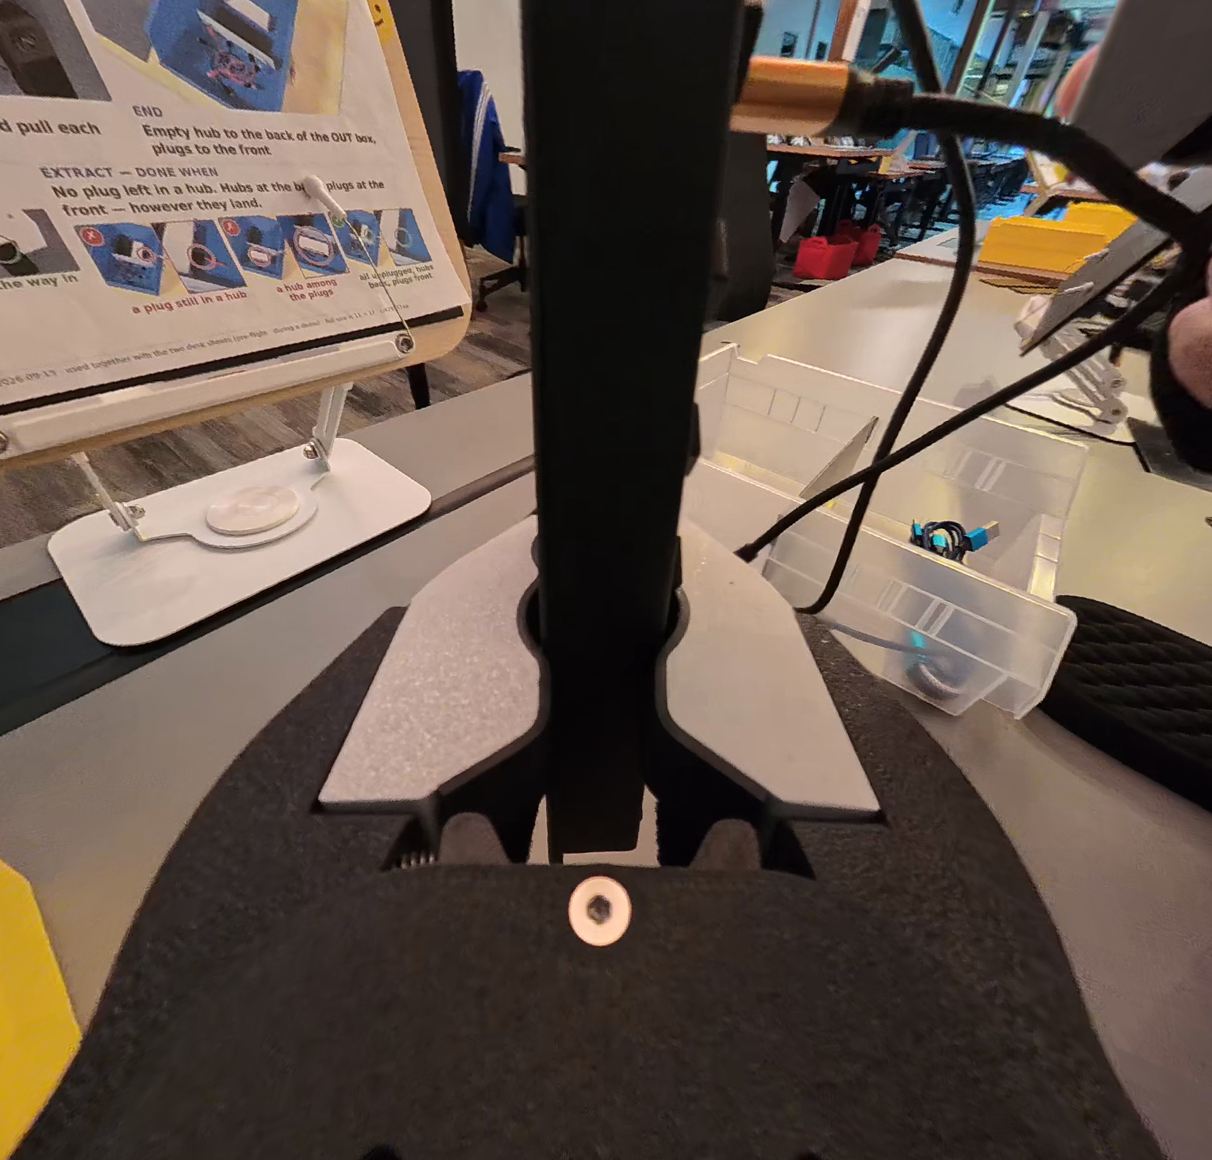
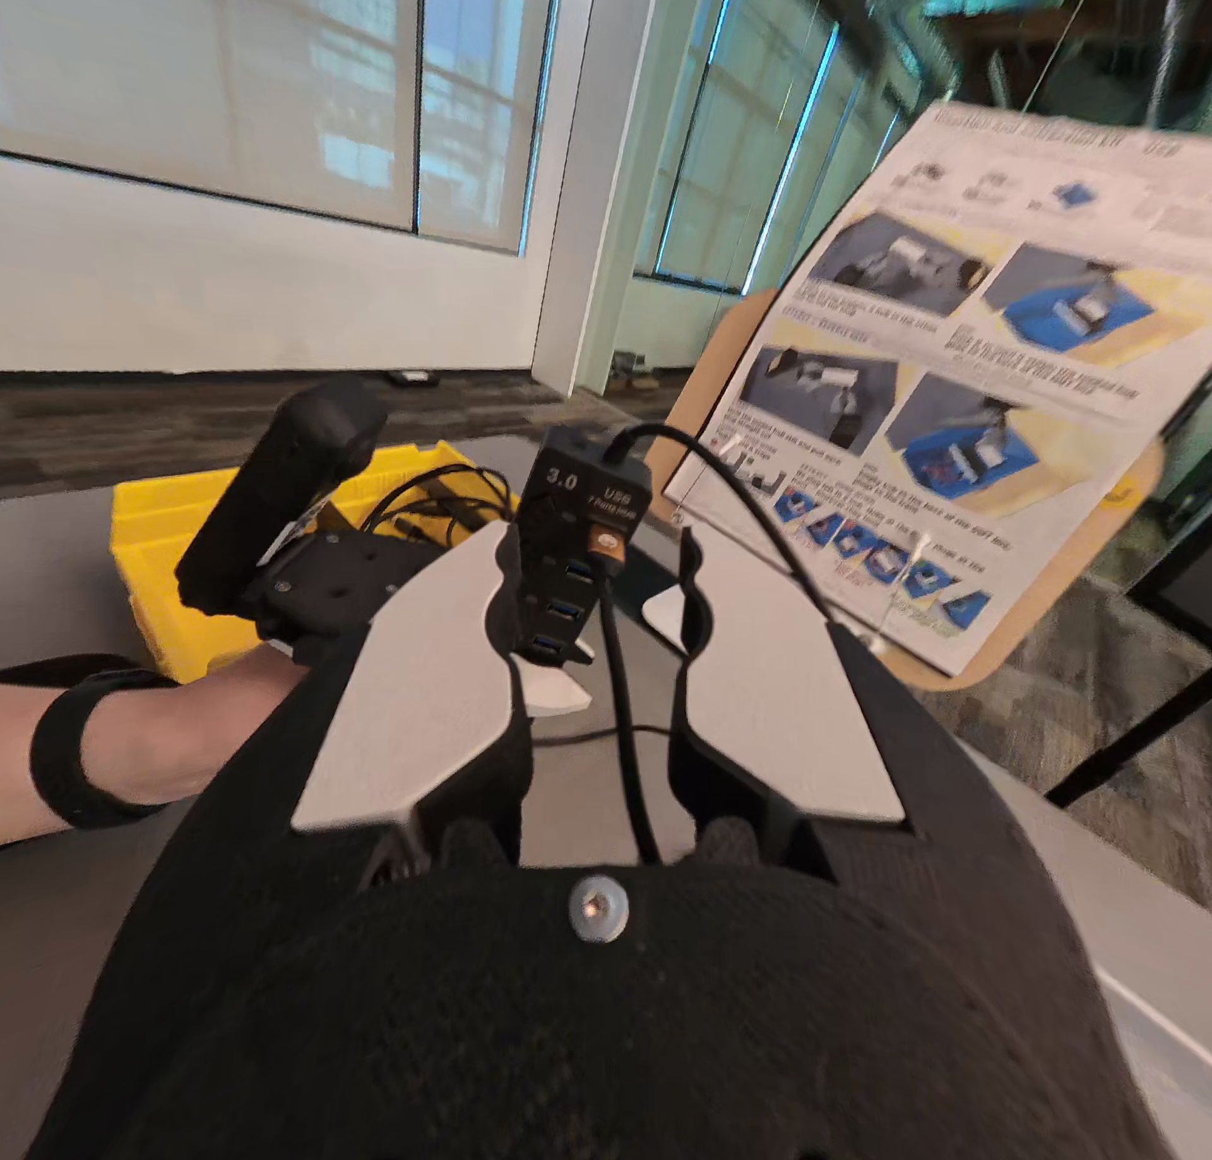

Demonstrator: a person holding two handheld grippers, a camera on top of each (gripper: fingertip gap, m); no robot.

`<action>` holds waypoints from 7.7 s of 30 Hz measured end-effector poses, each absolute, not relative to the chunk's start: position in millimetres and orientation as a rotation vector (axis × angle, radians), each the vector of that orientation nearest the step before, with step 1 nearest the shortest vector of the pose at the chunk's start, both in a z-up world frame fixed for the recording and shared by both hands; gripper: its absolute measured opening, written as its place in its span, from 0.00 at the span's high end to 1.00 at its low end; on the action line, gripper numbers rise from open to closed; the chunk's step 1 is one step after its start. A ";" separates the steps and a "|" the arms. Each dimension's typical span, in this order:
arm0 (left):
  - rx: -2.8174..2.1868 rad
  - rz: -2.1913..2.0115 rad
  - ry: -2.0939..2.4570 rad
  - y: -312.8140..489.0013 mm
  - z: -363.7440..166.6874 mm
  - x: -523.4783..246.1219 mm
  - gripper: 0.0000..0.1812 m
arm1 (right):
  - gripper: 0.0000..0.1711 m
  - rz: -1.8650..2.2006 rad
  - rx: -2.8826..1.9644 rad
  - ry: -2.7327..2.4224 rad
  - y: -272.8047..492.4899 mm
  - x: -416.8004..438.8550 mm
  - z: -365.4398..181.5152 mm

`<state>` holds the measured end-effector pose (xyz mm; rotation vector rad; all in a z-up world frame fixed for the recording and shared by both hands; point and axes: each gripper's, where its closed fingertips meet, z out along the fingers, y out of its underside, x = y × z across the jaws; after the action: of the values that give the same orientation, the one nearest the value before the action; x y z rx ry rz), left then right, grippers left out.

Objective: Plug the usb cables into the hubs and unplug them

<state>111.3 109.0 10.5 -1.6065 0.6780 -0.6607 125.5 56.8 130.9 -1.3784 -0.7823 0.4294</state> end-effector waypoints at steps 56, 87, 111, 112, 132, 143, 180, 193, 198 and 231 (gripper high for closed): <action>-1.509 -0.767 0.384 142.8 36.2 55.2 0.85 | 0.91 0.558 -1.291 -0.655 66.7 104.2 128.3; -1.381 -0.639 0.388 88.4 161.2 -42.8 0.84 | 0.90 0.913 -1.554 -1.085 0.9 140.0 175.7; -1.379 -0.753 0.555 74.2 158.7 5.0 0.84 | 0.90 0.878 -2.410 -0.650 79.4 322.2 -87.7; -1.381 -0.748 0.557 74.8 157.9 6.1 0.84 | 0.90 0.831 -2.398 -0.667 84.0 325.8 -88.3; -1.473 -0.798 0.739 71.7 122.2 62.7 0.85 | 0.82 0.344 -2.225 -1.213 106.6 351.7 -67.4; -1.407 -0.861 0.792 51.9 129.1 85.7 0.86 | 0.60 0.501 -1.551 -1.228 68.0 261.9 68.8; -1.264 -0.707 0.597 32.4 196.5 -51.4 0.86 | 0.90 0.315 -1.927 -2.157 -8.0 115.9 -159.5; -1.408 -0.734 0.684 47.6 166.6 -35.8 0.84 | 0.97 0.944 -1.463 -1.790 -33.3 126.9 14.3; -1.451 -0.697 0.773 51.4 150.0 1.8 0.85 | 0.97 0.925 -1.319 -1.380 -7.5 171.1 106.8; -1.196 -0.956 1.038 69.2 337.4 221.7 0.85 | 0.91 0.574 -2.558 -0.517 192.0 397.6 -81.8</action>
<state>221.7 69.2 337.4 -1.1957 1.0377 -0.9564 397.6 192.0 -81.8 -2.5584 -0.5165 0.5738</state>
